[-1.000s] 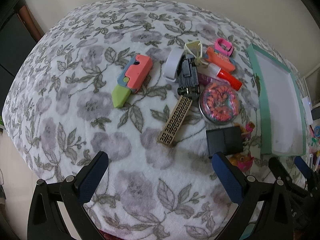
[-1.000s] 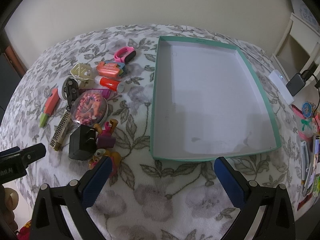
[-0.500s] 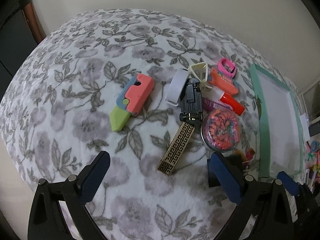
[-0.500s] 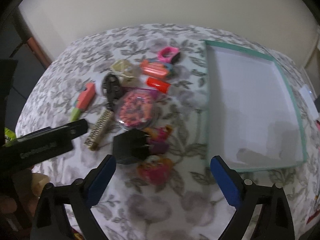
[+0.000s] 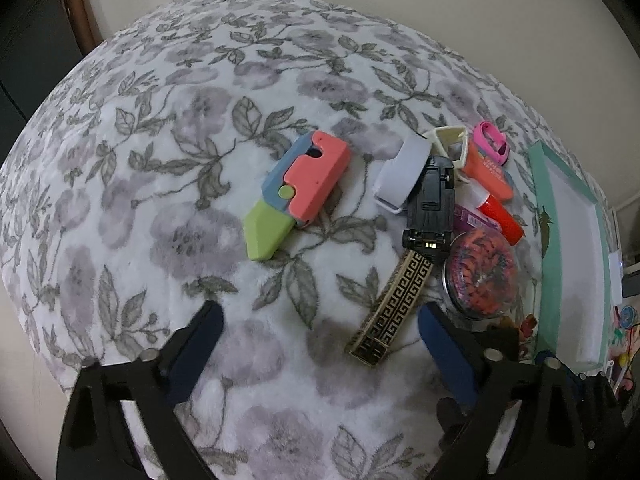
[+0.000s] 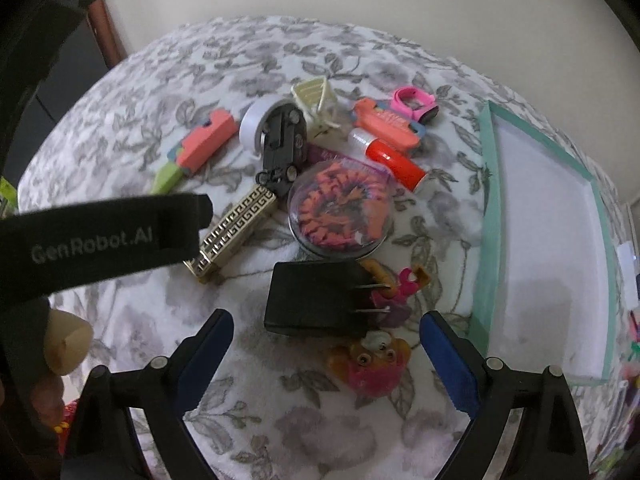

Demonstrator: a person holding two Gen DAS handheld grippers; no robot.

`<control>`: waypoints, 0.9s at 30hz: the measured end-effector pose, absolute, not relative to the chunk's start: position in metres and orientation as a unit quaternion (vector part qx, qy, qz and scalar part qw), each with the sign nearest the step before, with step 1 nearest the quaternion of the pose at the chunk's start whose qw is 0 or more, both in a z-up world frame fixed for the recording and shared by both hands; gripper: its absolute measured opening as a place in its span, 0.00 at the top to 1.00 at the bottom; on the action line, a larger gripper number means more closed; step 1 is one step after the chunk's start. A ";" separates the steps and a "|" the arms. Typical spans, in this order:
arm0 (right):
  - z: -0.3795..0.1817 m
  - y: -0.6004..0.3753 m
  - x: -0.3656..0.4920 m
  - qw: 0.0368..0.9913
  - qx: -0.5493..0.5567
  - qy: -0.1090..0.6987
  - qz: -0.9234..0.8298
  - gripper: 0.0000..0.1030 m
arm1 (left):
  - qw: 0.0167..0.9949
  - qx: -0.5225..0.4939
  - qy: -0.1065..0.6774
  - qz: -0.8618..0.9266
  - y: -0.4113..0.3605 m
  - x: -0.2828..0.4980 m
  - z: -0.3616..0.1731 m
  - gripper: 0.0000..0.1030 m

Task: Organize rigid objects
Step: 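Grasp the gold patterned bar with left gripper while right grasps black charger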

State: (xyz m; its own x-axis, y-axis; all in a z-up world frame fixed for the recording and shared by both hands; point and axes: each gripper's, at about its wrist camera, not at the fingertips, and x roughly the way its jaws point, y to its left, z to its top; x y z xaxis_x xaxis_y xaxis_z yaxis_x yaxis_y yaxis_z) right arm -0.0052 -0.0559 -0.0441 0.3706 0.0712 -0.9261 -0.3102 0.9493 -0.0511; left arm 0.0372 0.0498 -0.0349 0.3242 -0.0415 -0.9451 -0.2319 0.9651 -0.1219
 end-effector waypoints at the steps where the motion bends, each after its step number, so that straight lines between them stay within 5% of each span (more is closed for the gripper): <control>1: -0.046 -0.053 -0.005 0.819 -0.115 0.550 0.115 0.07 | 0.805 -0.116 0.580 0.055 0.048 0.038 -0.036 0.14; 9: -0.053 -0.043 -0.003 0.819 -0.146 0.545 0.107 0.19 | 0.814 -0.077 0.575 0.027 0.030 0.041 -0.040 0.16; 25: -0.044 -0.060 -0.004 0.823 -0.104 0.548 0.113 0.37 | 0.799 0.004 0.601 -0.017 -0.003 0.046 -0.059 0.60; 27: -0.041 -0.065 -0.004 0.824 -0.089 0.547 0.117 0.44 | 0.798 0.010 0.602 -0.020 -0.006 0.045 -0.061 0.66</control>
